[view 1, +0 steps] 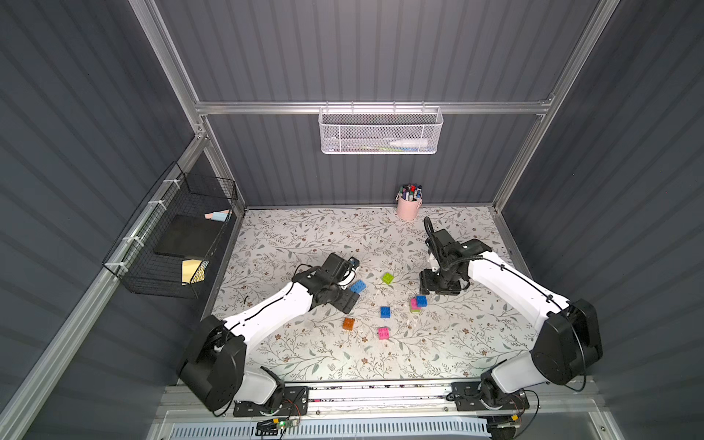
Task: Assemble the number 4 with lego
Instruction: Assemble the lego brick with the lego brick, then pick up the lego brick from the center of the board.
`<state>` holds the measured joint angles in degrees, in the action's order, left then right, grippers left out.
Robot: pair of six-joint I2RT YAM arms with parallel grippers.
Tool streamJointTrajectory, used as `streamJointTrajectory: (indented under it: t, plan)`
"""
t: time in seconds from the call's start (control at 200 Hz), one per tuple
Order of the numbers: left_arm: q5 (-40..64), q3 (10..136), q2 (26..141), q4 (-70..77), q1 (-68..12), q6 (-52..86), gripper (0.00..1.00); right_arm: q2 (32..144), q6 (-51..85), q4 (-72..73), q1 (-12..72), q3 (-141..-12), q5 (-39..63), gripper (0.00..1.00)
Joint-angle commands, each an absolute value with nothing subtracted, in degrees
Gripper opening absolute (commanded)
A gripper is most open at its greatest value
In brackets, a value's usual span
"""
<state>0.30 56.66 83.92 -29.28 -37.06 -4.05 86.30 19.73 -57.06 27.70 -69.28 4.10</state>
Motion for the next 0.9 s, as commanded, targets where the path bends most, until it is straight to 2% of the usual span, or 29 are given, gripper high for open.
streamJointTrajectory:
  t: [0.0,0.04,0.155,0.285,0.475,0.635,0.75,0.825,0.895]
  plan:
    - [5.2,62.1,90.2,-34.1,-37.1,-11.5,0.85,85.1,18.6,-58.4,26.9,-68.0,5.4,0.68]
    - [6.3,63.7,92.2,-34.3,-37.1,-11.9,0.82,84.7,18.4,-58.4,26.6,-67.8,5.4,0.68]
    - [7.2,65.4,96.0,-32.7,-37.1,-12.9,0.67,83.0,17.8,-58.4,25.7,-67.0,5.8,0.68]
    - [7.0,66.5,99.0,-31.5,-37.1,-15.0,0.64,81.1,17.0,-58.5,24.5,-65.9,6.2,0.69]
    - [5.0,69.3,102.8,-31.3,-37.1,-18.2,0.53,79.5,16.3,-57.9,22.6,-64.4,7.4,0.69]
    - [4.0,68.0,103.3,-28.9,-37.1,-18.5,0.53,79.3,16.0,-57.0,21.6,-63.6,8.6,0.7]
    - [3.8,67.0,103.7,-27.8,-37.1,-19.0,0.57,79.7,15.9,-56.9,21.2,-63.3,9.3,0.82]
    - [3.5,66.5,103.7,-27.1,-37.1,-19.1,0.64,79.5,16.0,-56.2,20.9,-62.8,9.9,0.85]
    - [3.1,65.5,103.3,-25.3,-37.0,-19.2,0.63,79.5,16.1,-55.7,20.8,-62.4,10.2,0.86]
